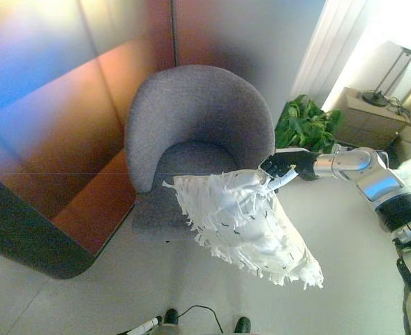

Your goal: Pick up the pillow and put it on the sofa.

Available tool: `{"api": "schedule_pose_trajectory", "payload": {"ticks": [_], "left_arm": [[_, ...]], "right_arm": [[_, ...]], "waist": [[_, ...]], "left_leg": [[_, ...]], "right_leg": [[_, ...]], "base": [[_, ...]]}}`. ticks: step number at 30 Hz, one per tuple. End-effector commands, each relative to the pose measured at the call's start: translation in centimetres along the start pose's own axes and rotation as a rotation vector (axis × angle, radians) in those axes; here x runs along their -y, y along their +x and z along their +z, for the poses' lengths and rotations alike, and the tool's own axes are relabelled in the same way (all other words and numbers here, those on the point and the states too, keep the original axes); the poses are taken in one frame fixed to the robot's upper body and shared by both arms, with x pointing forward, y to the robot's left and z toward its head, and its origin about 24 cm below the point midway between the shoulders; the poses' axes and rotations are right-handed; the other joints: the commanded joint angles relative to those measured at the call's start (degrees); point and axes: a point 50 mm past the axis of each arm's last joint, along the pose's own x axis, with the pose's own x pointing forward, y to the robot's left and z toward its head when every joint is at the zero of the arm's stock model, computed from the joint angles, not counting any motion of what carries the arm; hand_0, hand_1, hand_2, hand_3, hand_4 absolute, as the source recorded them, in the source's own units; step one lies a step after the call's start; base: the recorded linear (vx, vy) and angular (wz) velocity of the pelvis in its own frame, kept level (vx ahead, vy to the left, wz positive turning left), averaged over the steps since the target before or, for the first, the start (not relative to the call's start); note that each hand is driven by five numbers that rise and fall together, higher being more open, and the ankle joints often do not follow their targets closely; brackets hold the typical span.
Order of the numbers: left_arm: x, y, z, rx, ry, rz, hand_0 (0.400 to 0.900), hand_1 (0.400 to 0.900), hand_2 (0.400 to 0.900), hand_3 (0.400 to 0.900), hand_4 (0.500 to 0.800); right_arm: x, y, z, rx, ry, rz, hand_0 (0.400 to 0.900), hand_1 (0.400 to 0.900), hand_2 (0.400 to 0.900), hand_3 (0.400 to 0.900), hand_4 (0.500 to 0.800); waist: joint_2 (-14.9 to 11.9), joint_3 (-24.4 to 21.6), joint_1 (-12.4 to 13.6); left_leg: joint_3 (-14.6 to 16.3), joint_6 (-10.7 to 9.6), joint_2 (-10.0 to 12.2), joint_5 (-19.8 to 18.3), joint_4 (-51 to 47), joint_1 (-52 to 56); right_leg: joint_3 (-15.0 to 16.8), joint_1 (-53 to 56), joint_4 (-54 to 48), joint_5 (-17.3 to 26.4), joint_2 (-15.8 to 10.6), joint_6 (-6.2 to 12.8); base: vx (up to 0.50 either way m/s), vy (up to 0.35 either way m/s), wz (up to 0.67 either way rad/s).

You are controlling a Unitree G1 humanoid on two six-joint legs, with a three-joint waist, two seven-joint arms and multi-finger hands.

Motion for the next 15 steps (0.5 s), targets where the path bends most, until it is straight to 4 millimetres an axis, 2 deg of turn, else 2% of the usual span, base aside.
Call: {"api": "schedule_pose_trajectory", "payload": {"ticks": [1,10,15], "left_arm": [[-1.2,-0.5,-4.1,-0.214,0.032,0.052,0.900,0.900,0.900,0.900,0.800],[-1.8,-0.8,-4.7,-0.241,0.005,0.078,0.900,0.900,0.900,0.900,0.800],[-1.6,-0.7,-4.8,-0.245,-0.011,0.069,0.900,0.900,0.900,0.900,0.800]], "right_arm": [[6.6,-3.7,9.7,0.314,-0.016,-0.219,0.400,0.400,0.400,0.400,0.500],[9.0,-4.4,9.7,0.298,0.169,-0.345,0.400,0.400,0.400,0.400,0.500],[10.1,-5.3,8.9,0.262,0.239,-0.427,0.400,0.400,0.400,0.400,0.500]], "waist": [[-4.26,-2.92,2.46],[-5.57,-2.62,4.71],[-5.89,-2.43,5.54]], "left_leg": [[0.31,0.07,-2.76,-4.67,-0.37,1.32],[-1.09,0.14,-2.72,-4.67,-0.37,1.43],[-1.83,0.11,-2.63,-4.67,-0.37,1.27]], "right_leg": [[-1.19,5.80,-0.01,-5.18,1.14,1.76],[-2.06,6.51,-0.01,-5.34,1.43,1.76],[-2.43,6.61,-0.01,-5.51,1.56,1.71]], "base": [[0.08,0.067,0.15],[0.05,0.037,0.09],[0.03,0.026,0.07]]}}
